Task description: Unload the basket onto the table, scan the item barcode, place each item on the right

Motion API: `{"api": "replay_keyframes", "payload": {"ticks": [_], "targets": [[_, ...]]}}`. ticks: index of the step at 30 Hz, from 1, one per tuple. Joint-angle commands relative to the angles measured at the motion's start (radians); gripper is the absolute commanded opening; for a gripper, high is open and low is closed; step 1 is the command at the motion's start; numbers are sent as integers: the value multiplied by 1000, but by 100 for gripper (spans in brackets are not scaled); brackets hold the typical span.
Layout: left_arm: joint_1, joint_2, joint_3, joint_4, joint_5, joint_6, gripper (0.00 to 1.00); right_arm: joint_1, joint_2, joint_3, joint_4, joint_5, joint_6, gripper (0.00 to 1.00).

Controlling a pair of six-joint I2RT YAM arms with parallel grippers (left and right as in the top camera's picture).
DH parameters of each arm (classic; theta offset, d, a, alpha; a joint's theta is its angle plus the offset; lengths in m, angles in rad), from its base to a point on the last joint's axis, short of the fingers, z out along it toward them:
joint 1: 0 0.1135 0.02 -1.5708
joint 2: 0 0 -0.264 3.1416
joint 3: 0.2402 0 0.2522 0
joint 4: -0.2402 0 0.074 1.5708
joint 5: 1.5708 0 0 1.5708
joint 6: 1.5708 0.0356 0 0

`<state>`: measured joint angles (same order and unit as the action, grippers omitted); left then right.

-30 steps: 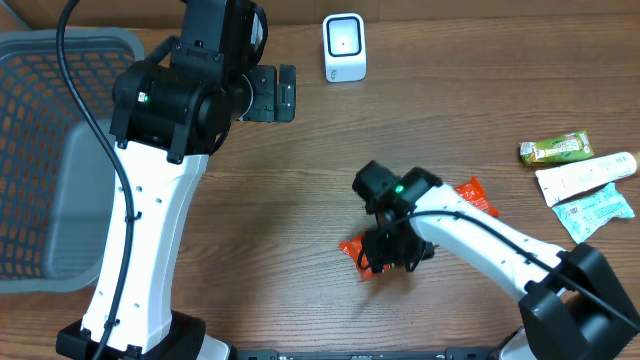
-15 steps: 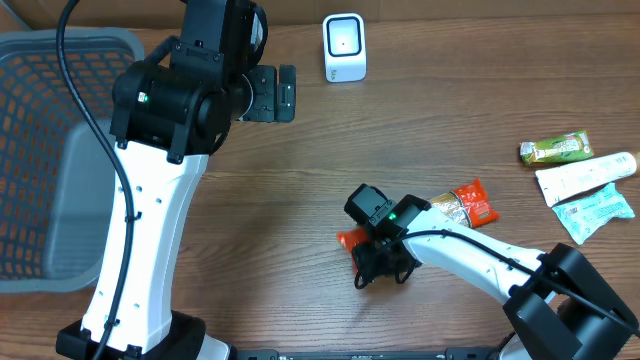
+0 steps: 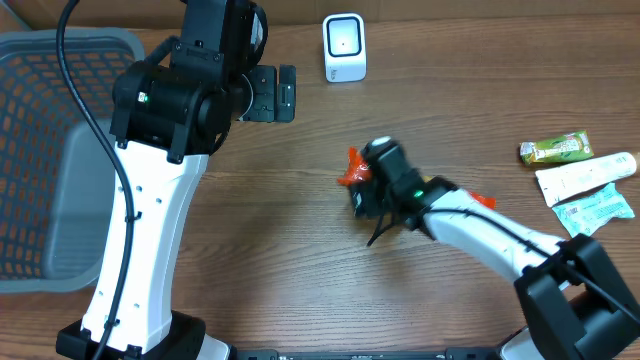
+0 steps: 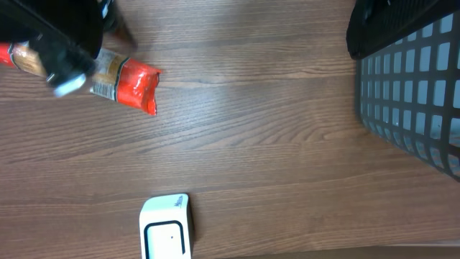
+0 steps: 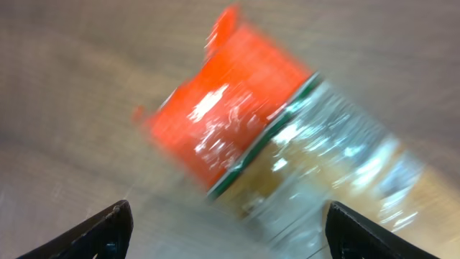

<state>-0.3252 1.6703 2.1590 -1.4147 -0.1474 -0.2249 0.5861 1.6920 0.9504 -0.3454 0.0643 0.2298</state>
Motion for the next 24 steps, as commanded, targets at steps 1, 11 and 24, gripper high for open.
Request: {"api": "replay_keyframes", "payload": {"ticks": [1,11,24], "targets": [[4,4,3,1,-10,19,99,-93,7,14,26,-85,-23,86],[4,4,3,1,-10,19,100,-404,3,309,-414,-389,-329,100],[4,4,3,1,-10,19,100,-605,208,311,-596,-388,-633,92]]}}
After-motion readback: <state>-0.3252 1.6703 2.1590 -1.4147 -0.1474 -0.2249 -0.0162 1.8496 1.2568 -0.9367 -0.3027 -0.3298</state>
